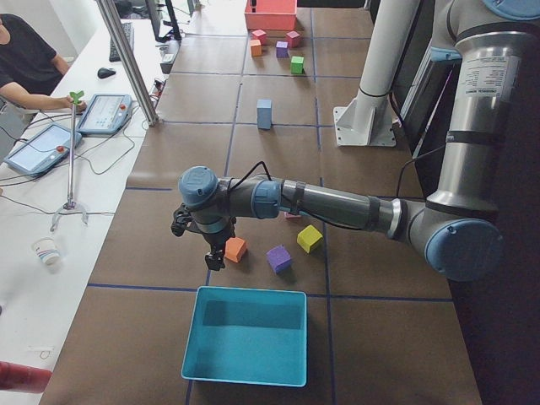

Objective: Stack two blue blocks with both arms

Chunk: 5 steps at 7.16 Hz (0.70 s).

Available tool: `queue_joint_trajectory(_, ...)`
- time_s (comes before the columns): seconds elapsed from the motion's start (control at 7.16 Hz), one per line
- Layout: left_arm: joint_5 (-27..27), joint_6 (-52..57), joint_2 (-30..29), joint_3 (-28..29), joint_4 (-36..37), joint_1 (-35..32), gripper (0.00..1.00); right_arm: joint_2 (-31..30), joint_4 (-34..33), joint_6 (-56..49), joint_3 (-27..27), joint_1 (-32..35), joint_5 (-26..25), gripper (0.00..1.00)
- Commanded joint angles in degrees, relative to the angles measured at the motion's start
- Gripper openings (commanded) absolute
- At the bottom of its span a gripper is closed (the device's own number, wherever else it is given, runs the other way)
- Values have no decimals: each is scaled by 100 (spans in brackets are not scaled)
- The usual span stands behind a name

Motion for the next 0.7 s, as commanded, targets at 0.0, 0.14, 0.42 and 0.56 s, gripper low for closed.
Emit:
queue_joint_trajectory(0.0,1,-4,230,31,-388,-6,100,9,1,3,-17,0,-2,100)
queue_joint_trajectory(0.14,0,-4,231,-11,-443,-6,100,9,10,-6,-26,0,-2,100)
queue_joint_trajectory(0.42,0,-13,169,-73,-444,-15,100,9,10,-6,-52,0,-2,100)
queue_joint_trajectory(0.56,18,14,152,-117,-444,-15,100,9,10,-6,-26,0,7,100)
